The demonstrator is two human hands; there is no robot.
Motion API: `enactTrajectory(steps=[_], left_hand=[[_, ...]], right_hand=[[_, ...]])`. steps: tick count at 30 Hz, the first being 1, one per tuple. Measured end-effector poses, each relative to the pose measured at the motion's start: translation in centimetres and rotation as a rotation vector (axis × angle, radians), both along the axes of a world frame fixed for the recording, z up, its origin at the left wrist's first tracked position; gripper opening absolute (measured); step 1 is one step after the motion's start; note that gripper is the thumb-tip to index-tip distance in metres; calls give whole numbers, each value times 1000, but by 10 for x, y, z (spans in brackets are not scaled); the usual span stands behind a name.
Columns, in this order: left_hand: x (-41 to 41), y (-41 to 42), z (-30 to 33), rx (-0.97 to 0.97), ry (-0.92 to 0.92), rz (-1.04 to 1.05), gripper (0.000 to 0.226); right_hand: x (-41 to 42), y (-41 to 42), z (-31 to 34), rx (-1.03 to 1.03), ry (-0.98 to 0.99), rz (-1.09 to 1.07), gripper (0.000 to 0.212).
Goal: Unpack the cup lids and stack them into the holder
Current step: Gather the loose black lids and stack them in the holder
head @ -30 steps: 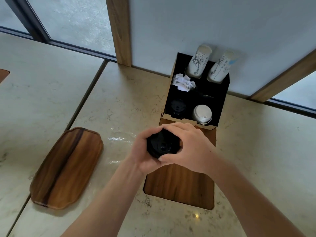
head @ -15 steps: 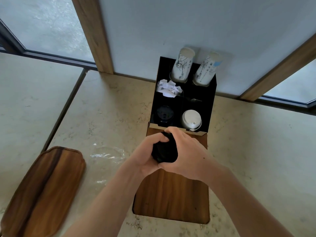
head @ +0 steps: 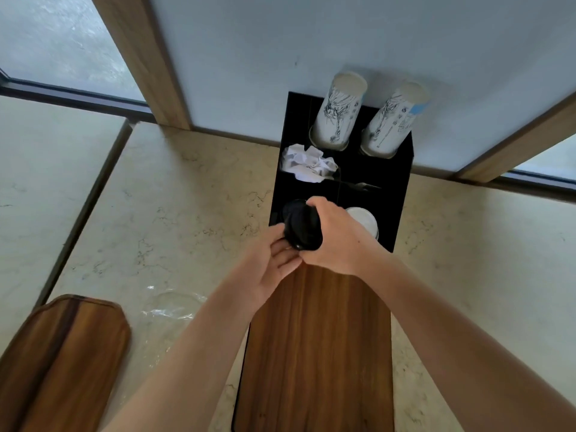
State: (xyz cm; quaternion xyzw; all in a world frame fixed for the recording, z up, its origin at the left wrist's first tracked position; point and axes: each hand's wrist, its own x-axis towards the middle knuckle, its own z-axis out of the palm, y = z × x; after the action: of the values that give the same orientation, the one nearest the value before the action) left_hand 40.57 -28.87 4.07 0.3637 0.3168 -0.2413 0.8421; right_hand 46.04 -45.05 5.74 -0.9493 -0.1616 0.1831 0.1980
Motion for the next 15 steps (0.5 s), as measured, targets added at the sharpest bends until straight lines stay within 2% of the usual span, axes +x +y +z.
enactTrajectory(steps=[2,7,15], left_hand=[[10,-4,-4,22,38,72,56],[23,-8,-5,-113,95,233,83],[39,-12,0,-131,92,277,94]], right_hand=[[16,2,-11,-40,-21,7,92],[38,16,-29,-123,-38,105,91],[54,28,-32,-190,39,90,76]])
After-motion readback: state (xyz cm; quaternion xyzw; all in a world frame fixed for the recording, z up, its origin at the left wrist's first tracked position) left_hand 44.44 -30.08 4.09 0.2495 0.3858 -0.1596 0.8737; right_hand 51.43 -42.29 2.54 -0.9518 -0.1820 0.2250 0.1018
